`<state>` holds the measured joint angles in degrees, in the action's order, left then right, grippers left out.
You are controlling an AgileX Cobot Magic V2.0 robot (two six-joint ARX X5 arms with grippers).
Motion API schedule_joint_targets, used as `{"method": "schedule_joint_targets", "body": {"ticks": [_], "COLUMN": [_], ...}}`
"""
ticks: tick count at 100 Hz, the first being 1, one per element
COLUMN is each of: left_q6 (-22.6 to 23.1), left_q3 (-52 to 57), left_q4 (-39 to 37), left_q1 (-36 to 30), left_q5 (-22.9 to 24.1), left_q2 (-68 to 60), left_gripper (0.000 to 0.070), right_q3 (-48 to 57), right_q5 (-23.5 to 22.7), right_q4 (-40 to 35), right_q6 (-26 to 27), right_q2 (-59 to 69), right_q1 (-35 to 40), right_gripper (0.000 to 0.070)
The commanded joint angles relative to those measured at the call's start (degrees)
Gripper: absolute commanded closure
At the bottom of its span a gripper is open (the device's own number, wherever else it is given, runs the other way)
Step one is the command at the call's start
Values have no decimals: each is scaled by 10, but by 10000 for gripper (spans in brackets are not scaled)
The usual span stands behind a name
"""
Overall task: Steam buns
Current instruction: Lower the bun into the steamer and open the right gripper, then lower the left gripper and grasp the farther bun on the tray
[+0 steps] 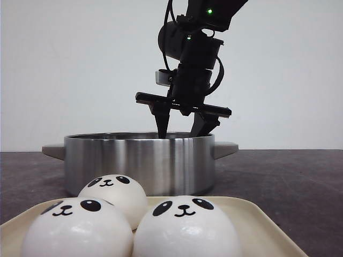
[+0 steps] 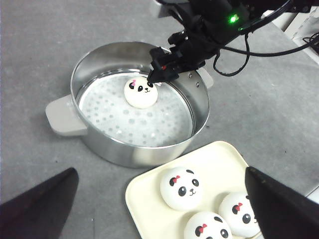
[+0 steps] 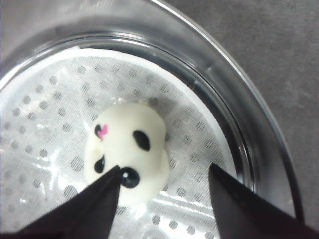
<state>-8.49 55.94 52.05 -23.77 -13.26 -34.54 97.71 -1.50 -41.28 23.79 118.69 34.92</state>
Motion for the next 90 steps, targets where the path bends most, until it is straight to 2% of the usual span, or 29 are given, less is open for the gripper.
{"method": "schedule_joint_targets", "body": {"ticks": [1, 4, 17, 25, 36, 45, 60, 75, 90], "left_q6": [-35, -48, -82, -94, -103, -107, -113, -116, -116], "left_q3": [8, 8, 6, 6, 6, 6, 6, 6, 6], "left_q4": [-6, -7, -7, -5, -2, -5, -22, -49, -75], "left_q1": [-3, -3, -14, -33, -72, -103, -137, -168, -188], "left_q5": [-2, -3, -10, -24, -24, -17, -11, -2, 19], "left_q2": [-7, -10, -46, -83, -143, -196, -286, -376, -456], "left_gripper": [0, 0, 0, 0, 0, 0, 0, 0, 0], "right_q3": [11, 11, 11, 11, 11, 11, 11, 11, 11], "right_q5": [1, 1, 7, 26, 93, 149, 201, 256, 318], "right_q4": [0, 1, 7, 8, 8, 7, 9, -9, -59], "right_q6": [-21, -29, -69, -93, -118, -119, -119, -119, -118], "right_q2": [-26, -43, -144, -224, -338, -424, -536, -608, -642], "right_q1": [6, 10, 34, 60, 110, 154, 214, 237, 237], "right_gripper": [613, 700, 694, 694, 694, 694, 695, 695, 695]}}
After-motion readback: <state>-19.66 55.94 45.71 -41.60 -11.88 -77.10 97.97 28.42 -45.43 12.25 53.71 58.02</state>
